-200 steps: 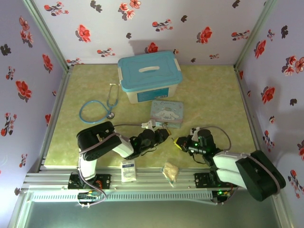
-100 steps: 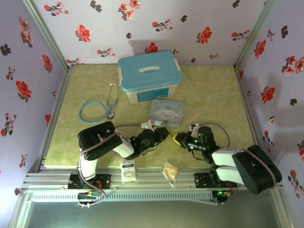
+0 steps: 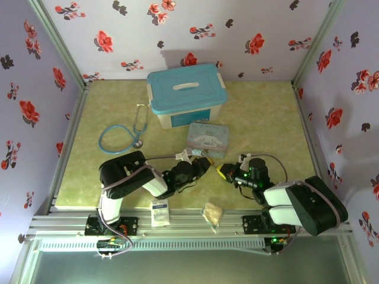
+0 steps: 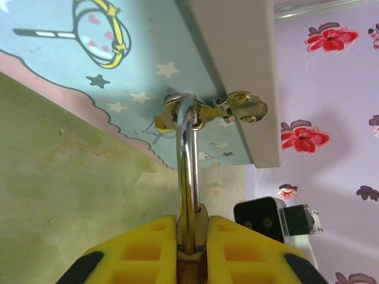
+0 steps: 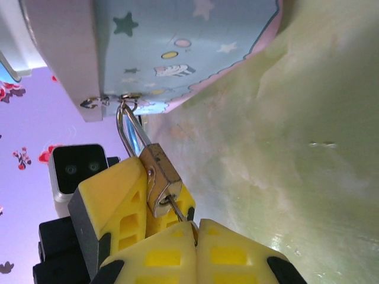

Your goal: Unlock the padlock with the key

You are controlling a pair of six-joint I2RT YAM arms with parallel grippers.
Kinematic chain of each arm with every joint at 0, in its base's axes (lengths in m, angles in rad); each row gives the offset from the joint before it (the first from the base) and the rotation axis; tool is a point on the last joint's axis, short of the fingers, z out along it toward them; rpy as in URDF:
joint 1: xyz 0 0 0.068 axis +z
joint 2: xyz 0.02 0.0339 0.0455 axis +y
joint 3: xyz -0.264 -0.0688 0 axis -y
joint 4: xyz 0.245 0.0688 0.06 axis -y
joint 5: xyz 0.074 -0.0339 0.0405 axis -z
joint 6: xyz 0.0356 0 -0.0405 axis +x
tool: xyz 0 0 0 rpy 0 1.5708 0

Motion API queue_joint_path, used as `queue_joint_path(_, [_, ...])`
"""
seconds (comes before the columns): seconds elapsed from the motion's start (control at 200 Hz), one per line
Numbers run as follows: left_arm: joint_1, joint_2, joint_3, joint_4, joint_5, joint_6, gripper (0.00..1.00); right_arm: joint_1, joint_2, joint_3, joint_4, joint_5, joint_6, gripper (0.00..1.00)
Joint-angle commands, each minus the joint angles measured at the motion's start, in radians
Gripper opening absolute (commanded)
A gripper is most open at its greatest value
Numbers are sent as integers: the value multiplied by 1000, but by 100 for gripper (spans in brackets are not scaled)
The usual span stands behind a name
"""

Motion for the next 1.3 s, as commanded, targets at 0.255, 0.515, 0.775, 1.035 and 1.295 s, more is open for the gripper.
queue_joint_path(0.255, [-16, 32, 44, 83, -5, -32, 0, 122, -228, -12, -147, 293, 82, 0])
queue_joint_path(0.515, [-26, 31, 55, 77, -14, -54, 0, 213, -499, -25, -411, 468, 67, 0])
queue_joint_path(0.775, [-35, 22, 63, 73, -1, -39, 0, 202, -261, -11, -133, 395, 75, 0])
queue_joint_path(1.035, [-42, 32, 68, 47, 3, -48, 0, 217, -155, 18, -15, 398, 58, 0])
queue_joint_path(1.295, [-44, 59, 81, 57, 20, -55, 0, 231, -56, 61, 42, 320, 49, 0])
